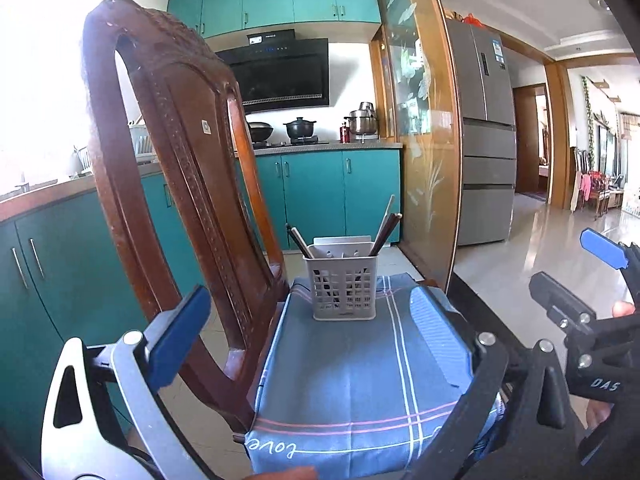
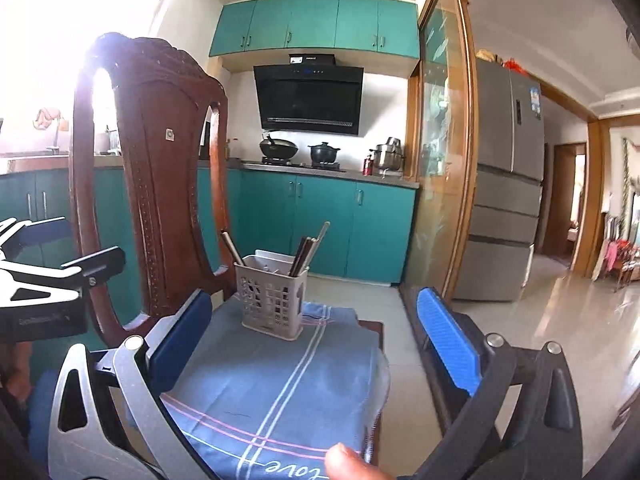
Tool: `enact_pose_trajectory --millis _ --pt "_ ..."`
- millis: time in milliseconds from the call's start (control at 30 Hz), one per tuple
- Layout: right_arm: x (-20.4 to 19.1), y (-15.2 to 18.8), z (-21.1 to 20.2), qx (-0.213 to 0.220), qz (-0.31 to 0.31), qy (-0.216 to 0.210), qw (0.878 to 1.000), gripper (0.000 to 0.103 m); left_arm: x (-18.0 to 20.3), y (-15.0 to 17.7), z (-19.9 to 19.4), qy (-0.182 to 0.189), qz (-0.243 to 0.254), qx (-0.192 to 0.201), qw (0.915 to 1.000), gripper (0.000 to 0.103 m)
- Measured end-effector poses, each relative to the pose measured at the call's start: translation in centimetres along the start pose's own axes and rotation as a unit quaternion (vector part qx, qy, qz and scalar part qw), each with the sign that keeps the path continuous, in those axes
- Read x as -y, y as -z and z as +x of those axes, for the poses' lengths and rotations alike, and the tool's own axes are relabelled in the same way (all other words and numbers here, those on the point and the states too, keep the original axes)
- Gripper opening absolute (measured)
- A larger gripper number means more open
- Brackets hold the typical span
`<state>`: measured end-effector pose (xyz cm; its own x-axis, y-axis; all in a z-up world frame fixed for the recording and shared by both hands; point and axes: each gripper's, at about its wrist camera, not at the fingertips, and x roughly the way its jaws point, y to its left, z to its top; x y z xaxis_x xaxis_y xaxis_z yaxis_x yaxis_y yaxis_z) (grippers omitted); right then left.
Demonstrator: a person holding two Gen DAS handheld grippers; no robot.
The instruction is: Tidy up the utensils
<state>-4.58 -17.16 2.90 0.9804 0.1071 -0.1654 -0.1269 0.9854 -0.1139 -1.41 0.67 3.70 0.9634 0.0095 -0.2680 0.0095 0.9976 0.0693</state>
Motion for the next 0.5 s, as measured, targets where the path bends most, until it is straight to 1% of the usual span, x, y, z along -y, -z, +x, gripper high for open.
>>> enact_pose_trajectory --millis 167,333,500 --pt "-0.09 -0.06 -0.46 0.003 0.001 -0.002 1.0 0.1 0.03 0.06 -0.11 0.001 0.001 0.001 1.0 0.099" --pt "-0.34 -0.18 -0.37 0.003 -0.003 0.0 1.0 0.1 0.06 0.21 -0.12 0.014 -0.002 -0.004 0.9999 0.099" --pt "-0.41 -0.16 -0.33 0.003 -0.002 -0.003 1.0 0.1 0.01 0.33 -0.03 0.011 0.001 -0.006 0.9999 0.099"
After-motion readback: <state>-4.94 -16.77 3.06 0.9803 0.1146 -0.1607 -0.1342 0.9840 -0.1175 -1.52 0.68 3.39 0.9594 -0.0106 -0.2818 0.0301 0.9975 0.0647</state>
